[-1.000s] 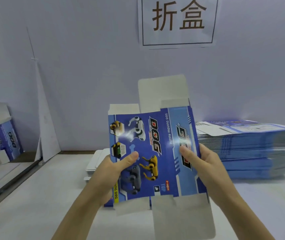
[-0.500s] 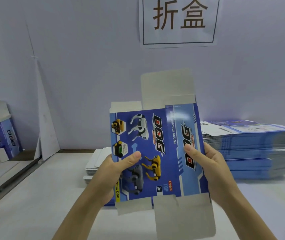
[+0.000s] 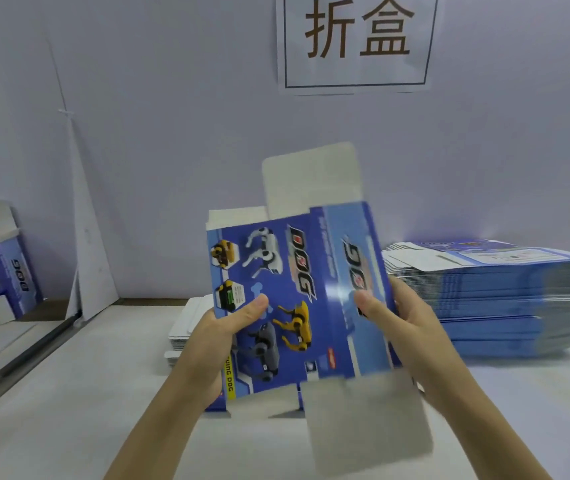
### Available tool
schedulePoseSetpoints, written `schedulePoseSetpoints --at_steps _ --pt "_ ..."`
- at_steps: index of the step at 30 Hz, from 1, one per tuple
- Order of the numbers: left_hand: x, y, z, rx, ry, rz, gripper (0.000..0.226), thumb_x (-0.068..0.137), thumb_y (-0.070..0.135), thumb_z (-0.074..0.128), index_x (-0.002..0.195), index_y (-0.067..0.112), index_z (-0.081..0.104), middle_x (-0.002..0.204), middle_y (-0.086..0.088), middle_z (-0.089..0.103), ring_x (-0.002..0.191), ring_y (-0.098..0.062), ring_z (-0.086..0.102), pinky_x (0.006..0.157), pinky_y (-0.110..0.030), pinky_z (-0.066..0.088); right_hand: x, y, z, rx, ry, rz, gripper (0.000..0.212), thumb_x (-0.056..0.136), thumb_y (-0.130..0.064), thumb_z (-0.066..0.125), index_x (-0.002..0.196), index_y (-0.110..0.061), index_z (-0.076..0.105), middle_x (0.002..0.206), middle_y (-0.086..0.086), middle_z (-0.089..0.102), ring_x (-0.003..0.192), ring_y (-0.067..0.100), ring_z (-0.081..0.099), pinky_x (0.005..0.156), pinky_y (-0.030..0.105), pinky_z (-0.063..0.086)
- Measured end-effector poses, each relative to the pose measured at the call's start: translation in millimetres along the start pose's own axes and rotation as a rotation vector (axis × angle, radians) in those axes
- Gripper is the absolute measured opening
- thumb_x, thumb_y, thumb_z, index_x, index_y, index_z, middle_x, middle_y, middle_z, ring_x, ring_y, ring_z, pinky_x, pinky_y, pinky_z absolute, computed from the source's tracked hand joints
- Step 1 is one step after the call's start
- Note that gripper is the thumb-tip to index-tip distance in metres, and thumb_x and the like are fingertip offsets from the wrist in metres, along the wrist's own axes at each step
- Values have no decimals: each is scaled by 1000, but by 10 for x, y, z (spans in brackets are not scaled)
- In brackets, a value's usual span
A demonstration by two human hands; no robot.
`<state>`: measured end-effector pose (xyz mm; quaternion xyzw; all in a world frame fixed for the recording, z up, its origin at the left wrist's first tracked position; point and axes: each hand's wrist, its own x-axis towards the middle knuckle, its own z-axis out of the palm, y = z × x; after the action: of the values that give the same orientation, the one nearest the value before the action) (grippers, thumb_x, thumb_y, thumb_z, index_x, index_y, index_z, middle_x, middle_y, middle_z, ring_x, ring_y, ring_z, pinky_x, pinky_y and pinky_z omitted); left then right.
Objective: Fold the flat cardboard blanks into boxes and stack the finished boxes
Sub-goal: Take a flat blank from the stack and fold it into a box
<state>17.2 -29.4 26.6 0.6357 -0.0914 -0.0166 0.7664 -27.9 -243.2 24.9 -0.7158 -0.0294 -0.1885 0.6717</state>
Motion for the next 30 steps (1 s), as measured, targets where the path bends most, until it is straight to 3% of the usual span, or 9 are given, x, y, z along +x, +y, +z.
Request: schedulePoseSetpoints --at_steps 2,6,11,13,16,20,24,26,30 --pt "50 -24 -16 -144 35 27 41 72 38 66 85 0 71 72 -18 69 56 -26 67 55 -35 57 23 37 -20 -103 116 -33 58 78 -43 69 132 -30 52 123 -9 65 109 0 62 86 14 50" --pt "128 -71 -30 -532 102 -4 22 82 31 63 86 14 75 79 -9 74 63 -19 72 53 -32 59 36 66 -91 -245 426 -130 73 87 -41 69 148 -32 32 149 -5 40 135 9 39 114 40 33" --pt "56 -181 150 -729 8 21 18 74 17 61 67 16 78 75 -2 74 67 -15 72 55 -27 58 -37 100 -32 -304 -428 180 101 52 -58 77 138 -52 23 145 -18 42 132 5 44 113 38 38" --pt "-2 -272 303 -737 -45 -20 17 74 18 63 67 15 78 76 -2 74 68 -15 72 57 -27 58 -103 179 154 -277 -545 186 108 48 -58 80 141 -53 25 142 -27 43 128 -6 44 110 27 39" --pt "-99 -344 466 -703 -178 -135 28 71 27 70 93 12 79 97 -12 74 82 -23 72 65 -33 59 -156 265 466 -43 -302 5 81 53 -38 84 128 -29 54 118 -15 69 111 1 63 94 26 52" --pt "-157 -403 529 -496 -289 -306 62 63 52 69 113 16 72 110 -10 72 102 -25 68 77 -42 57 -153 269 530 247 18 -90 62 67 0 82 121 -14 55 101 -4 75 90 10 73 65 19 56" --pt "-124 -269 347 86 -513 -380 75 68 80 55 109 19 73 110 -5 72 105 -22 68 86 -35 55 -84 194 324 364 183 -202 66 62 -14 78 123 -14 54 112 11 70 99 24 70 72 28 57" --pt "-76 -156 178 245 -591 -318 59 75 70 53 97 21 78 105 -2 74 100 -18 70 83 -28 56 -25 159 189 417 205 -279 66 63 -17 75 125 -14 52 112 6 70 99 23 68 80 32 56" --pt "11 71 -124 81 -358 2 38 77 46 58 69 14 77 75 -10 74 65 -27 72 60 -27 56 71 64 -142 591 183 -350 35 79 -15 52 113 -25 54 97 -7 67 86 9 65 70 21 53"
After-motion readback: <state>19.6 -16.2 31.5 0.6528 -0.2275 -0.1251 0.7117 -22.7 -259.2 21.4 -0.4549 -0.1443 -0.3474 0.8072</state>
